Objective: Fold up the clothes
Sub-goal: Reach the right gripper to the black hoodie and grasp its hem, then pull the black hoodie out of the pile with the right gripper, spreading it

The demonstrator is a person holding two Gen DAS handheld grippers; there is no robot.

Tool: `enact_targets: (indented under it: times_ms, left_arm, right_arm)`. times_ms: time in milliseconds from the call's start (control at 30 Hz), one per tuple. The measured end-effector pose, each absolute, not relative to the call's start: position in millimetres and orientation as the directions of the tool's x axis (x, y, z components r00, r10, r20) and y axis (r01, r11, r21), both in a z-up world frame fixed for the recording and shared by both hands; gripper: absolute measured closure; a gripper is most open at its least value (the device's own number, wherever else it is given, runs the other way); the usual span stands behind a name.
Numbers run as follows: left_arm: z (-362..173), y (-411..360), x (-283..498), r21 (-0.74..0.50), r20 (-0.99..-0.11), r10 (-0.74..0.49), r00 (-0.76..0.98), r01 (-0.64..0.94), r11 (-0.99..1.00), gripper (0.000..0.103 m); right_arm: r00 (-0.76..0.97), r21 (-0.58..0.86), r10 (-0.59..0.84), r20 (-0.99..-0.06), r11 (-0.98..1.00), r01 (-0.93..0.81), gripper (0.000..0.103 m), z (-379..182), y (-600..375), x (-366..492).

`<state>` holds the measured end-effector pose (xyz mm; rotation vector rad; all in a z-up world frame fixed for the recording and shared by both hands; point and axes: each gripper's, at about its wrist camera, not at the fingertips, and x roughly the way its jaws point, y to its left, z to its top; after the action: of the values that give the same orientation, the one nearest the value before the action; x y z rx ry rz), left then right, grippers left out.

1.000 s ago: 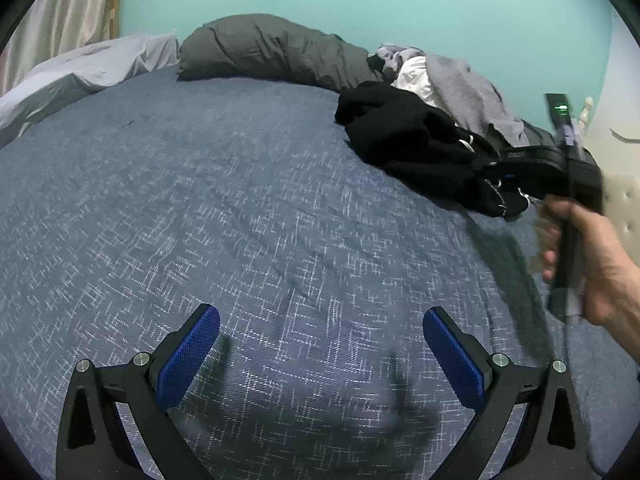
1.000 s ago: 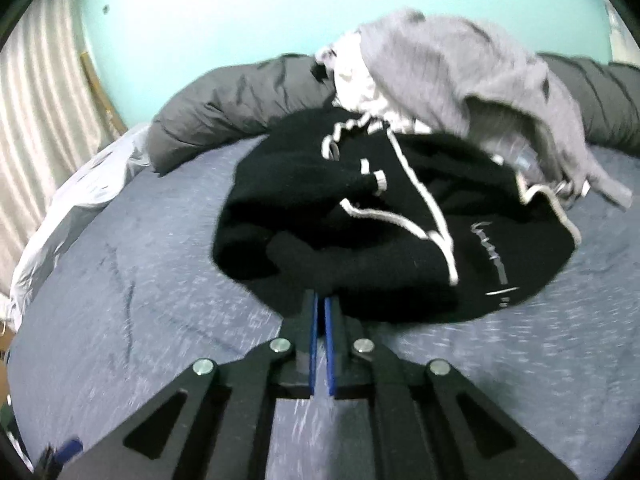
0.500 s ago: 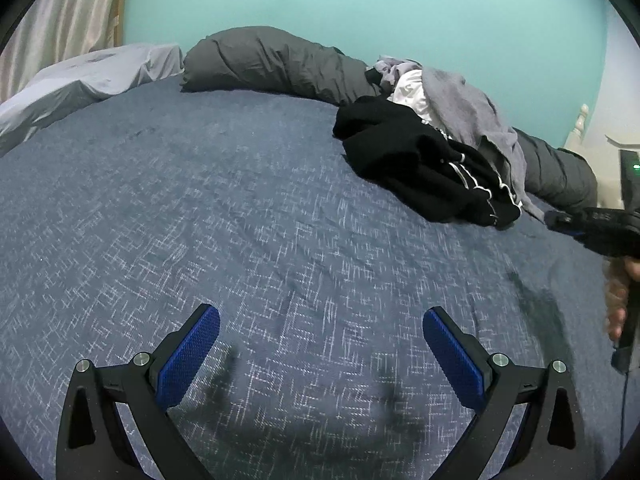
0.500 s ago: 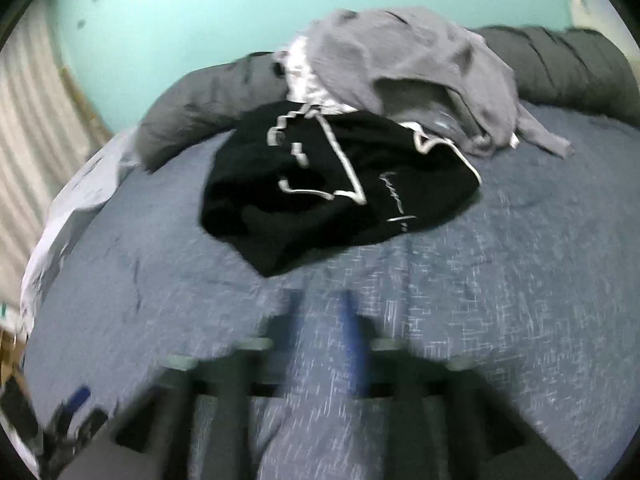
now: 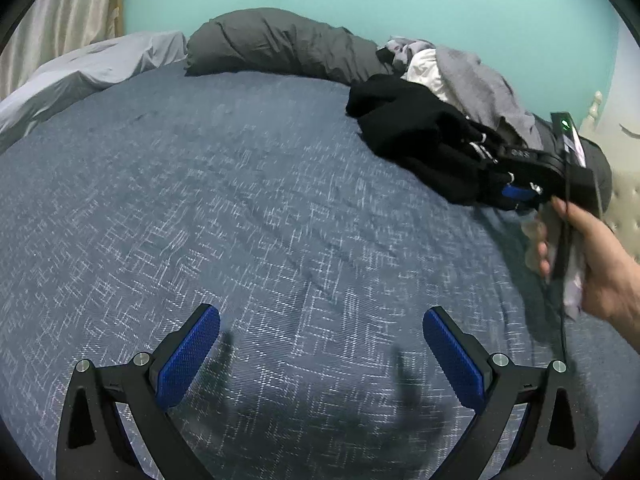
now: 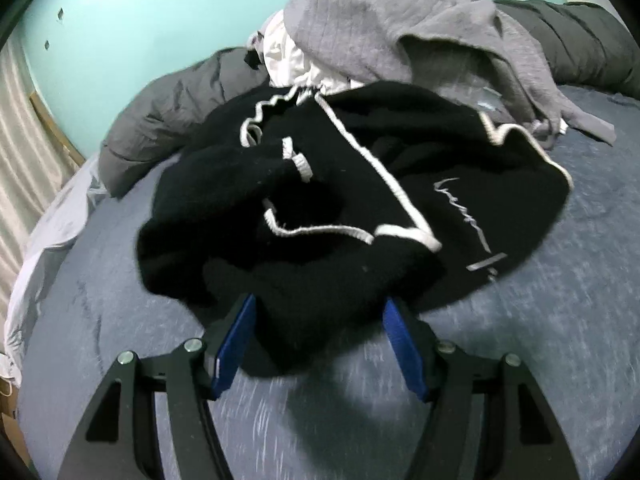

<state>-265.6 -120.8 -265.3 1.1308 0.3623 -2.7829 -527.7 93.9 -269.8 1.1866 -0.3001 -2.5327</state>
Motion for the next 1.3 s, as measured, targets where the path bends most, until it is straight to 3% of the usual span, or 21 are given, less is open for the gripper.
enact_targets:
  times_ms: [67, 133, 233, 833, 1133, 1300]
  left_arm:
    - [-266.9, -123.2, -266.0, -0.175, -0.704, -0.021, -0.709, 0.202, -0.964, 0.0]
    - [-268.2, -125.7, -266.1, -0.174, -0.709, -0.024, -0.705, 0.209, -0.962, 0.0]
    - [-270.0, -127.6, -267.0, -0.169, -0.714, -0.03, -0.7, 0.215, -0.962, 0.0]
    - [-255.7, -129.5, -259.5, -0.156, -0.694, -0.054, -0.718, 0.223, -0.962, 0.0]
    - [-248.6, -121.3, -252.3, -0.163, -0.685, -0.038, -0.728, 0.203, -0.965, 0.0]
    - [-245.9, -110.5, -245.1, -0.167, -0.682, -0.019, -0.731, 0.181, -0.969, 0.0]
  right_arm:
    - [-0.595, 0.333, -0.395, -0.7, -0.917, 0.217, 0.042, -273.7, 89.5, -533.1]
    - [-0.603, 0.315, -0.394, -0.694, -0.919, 0.238, 0.07, -274.5, 84.9, -534.2]
    - [-0.616, 0.287, -0.392, -0.683, -0.92, 0.267, 0.095, -270.7, 80.7, -530.8]
    - [-0.634, 0.224, -0.565, -0.528, -0.813, 0.537, 0.098, -179.6, 82.0, -424.6]
    - [-0.655, 0.23, -0.563, -0.505, -0.819, 0.526, 0.098, -146.0, 154.1, -353.8]
    - [-0.688, 0.252, -0.494, -0.532, -0.868, 0.428, 0.098, -155.7, 217.1, -324.2]
